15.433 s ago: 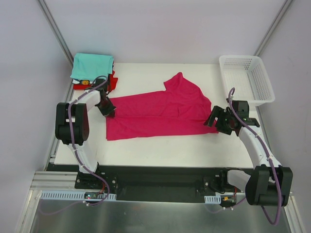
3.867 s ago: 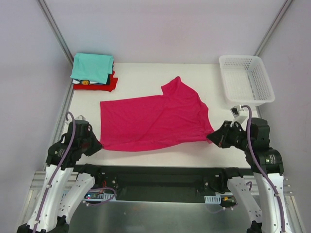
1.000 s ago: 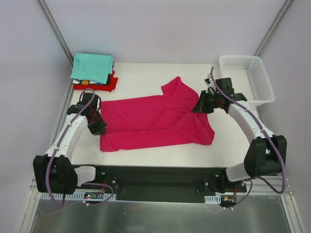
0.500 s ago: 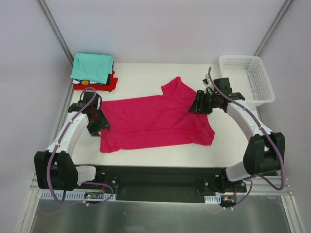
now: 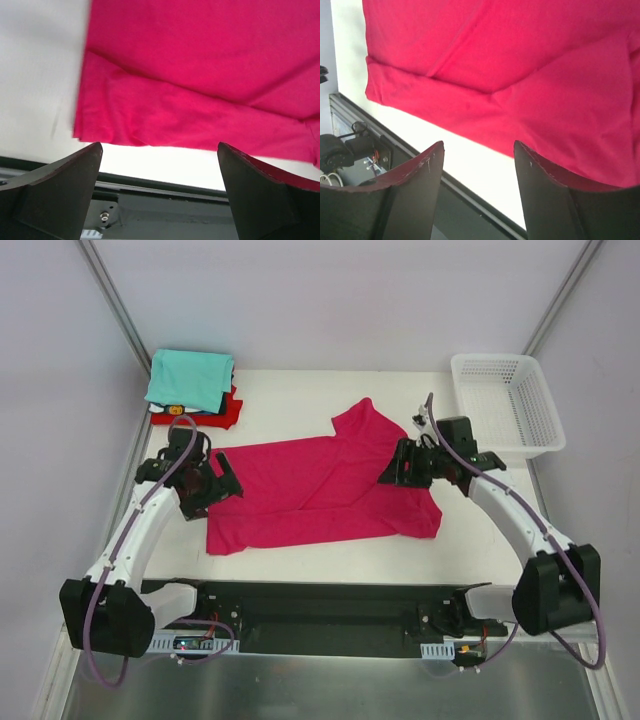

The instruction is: Fold and stack the t-shirts

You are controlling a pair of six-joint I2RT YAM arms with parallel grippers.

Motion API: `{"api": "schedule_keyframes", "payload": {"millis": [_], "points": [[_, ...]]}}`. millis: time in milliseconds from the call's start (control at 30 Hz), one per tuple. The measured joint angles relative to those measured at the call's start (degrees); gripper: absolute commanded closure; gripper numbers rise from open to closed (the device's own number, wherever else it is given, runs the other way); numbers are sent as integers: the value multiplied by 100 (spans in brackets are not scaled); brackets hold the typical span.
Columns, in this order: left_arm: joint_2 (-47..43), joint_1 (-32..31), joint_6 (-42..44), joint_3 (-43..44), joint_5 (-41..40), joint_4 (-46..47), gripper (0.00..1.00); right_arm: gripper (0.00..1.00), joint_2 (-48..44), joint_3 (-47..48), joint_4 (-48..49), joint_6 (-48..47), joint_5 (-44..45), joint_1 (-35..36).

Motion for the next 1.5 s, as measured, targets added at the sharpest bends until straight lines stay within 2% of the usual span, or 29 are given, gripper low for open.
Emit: {"api": "schedule_keyframes", "payload": {"millis": [233, 433, 633, 867, 1200, 1500], "points": [[-411, -1325, -599, -1027, 817, 490, 1, 39, -1296, -1576, 551, 833, -107, 68], [-562, -1401, -872, -1735, 953, 704, 1, 41, -1600, -2002, 739, 1108, -90, 83], [-494, -1416, -907, -1849, 909, 994, 1, 41, -1169, -2144, 1145, 1217, -96, 85], [52, -1416, -901, -1849, 896, 1274, 1, 41, -439, -2131, 1366, 1215, -94, 85], [179, -1416, -874, -1858, 656, 1443, 1, 41, -52, -2033, 1506, 1113, -116, -22], [376, -1414, -859, -2253, 590, 1849, 1, 37, 457, -1969, 1720, 1058, -160, -131]]}}
